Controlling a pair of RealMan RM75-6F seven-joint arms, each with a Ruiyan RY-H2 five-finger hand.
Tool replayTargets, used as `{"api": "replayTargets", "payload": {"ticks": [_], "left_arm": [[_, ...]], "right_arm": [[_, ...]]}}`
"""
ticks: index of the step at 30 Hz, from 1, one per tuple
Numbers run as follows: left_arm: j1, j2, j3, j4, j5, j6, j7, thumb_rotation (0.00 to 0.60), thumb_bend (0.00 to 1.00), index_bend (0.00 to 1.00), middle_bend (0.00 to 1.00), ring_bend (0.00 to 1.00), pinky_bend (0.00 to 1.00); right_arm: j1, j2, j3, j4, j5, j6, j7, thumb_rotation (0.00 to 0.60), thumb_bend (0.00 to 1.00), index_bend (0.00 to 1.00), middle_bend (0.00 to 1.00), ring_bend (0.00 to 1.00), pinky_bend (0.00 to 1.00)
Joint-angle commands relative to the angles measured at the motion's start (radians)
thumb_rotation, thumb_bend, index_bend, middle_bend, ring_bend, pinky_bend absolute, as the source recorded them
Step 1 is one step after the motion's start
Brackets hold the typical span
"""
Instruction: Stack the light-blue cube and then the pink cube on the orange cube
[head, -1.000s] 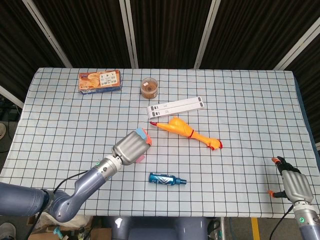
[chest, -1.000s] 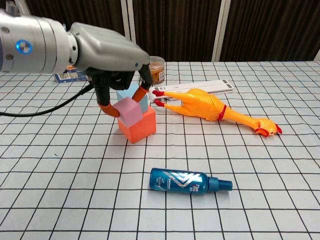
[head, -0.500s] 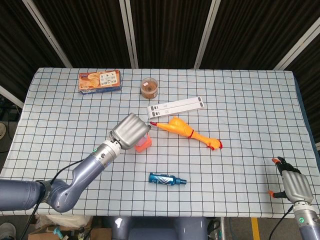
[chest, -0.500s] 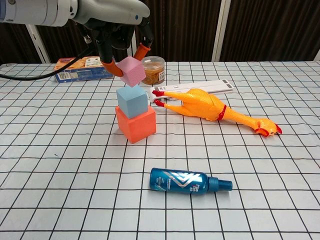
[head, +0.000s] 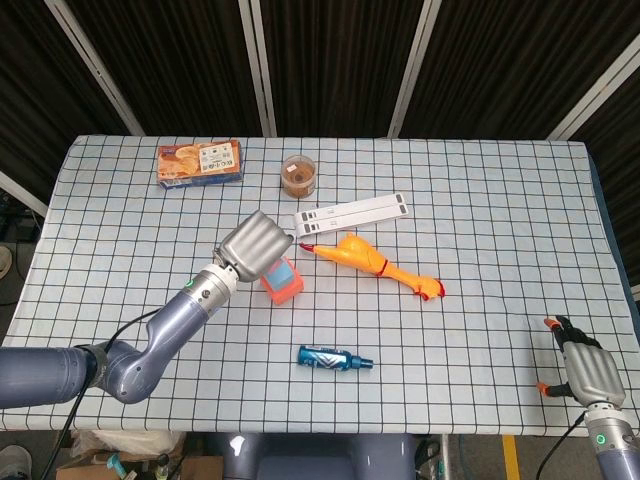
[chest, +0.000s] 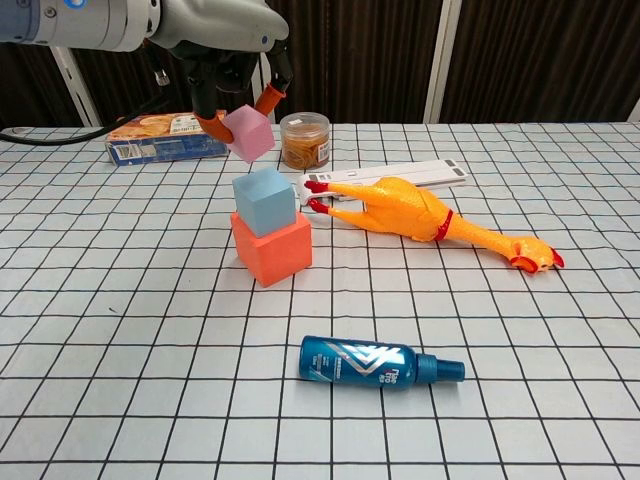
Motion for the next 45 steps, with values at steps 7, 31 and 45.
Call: {"api": "replayTargets", "payload": {"ticks": [7,31,45], "left_arm": [[0.010,0.010,0.032,0.020,0.147,-0.037,-0.022,0.600,0.45,0.59,0.96,0.83,0.98],[0.081,0.044,0.017,0.080,0.326,-0.121,-0.265,0.600,0.45,0.62,0.97,0.83,0.97],[0.068,-0.007,0.002,0.163,0.313,-0.175,-0.303,0.600,0.44,0.62,0.97,0.83,0.97]], "right_arm": [[0.001,-0.001,0.003,-0.003,0.011,0.001,-0.007,0.600,0.10,0.14,0.08,0.16,0.22],[0.002,-0.003,0.001,-0.007,0.029,0.002,-0.032,0.600,0.10,0.14,0.08,0.16,0.22],[0.007,-0.009,0.001,-0.005,0.047,-0.006,-0.050,0.600,0.10,0.15,0.08,0.16,0.22]]}}
